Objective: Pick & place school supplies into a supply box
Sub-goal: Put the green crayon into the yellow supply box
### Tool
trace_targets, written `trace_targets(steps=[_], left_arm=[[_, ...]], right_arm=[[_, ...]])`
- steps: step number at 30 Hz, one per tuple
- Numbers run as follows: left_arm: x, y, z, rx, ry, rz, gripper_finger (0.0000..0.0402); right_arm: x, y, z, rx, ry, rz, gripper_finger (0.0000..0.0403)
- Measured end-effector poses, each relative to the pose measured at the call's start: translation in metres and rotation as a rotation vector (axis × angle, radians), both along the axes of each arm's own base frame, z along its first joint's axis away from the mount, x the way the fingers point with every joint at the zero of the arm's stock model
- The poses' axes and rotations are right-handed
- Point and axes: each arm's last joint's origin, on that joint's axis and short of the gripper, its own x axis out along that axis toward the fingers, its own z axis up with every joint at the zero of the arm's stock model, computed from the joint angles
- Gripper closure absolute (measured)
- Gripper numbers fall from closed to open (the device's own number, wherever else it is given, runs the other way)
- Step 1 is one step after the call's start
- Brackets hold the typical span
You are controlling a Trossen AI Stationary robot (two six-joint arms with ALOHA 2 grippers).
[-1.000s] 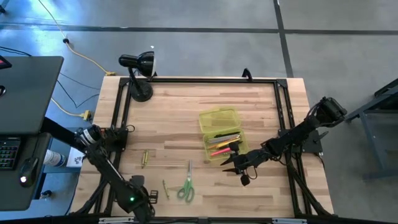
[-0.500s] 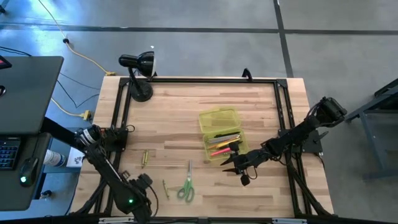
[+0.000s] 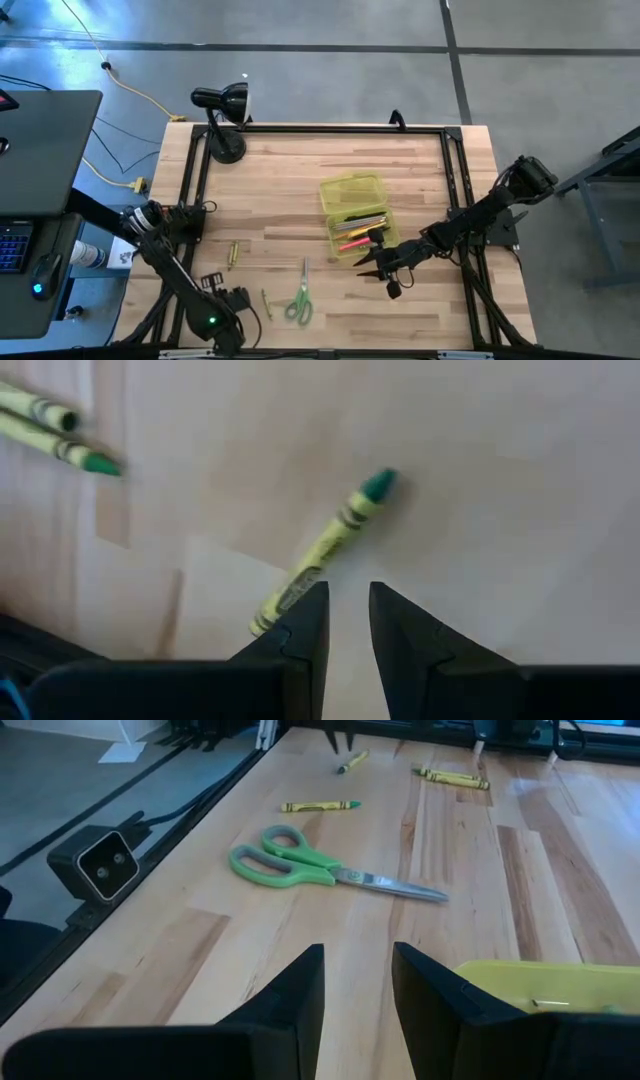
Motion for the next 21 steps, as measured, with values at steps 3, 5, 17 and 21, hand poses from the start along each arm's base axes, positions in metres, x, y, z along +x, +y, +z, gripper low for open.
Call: trace_targets(steps=[3,5,17,21], left_arm=[[-0.004,0.006,-0.008,0.032,0.020,-0.001,0.0295],[-0.005,0.008,-0.012,0.032,0.023,-0.021,0.0295],[0.000,0.026,-0.035,-0.073,0.052,-0.133,0.0296],[0.007,0.033,-0.037,-0.072,0.065,0.015,0.0296]], right_arm=[[0.000,0.000,0.000,0.024,0.008,-0.004,0.0304],[0.000,0.000,0.000,0.029,0.010,0.006,0.0304],[0.000,0.000,0.001,0.031,0.002,-0.001,0.0304],[0.000,0.000,0.001,0.030,-0.002,-0.006,0.0304]])
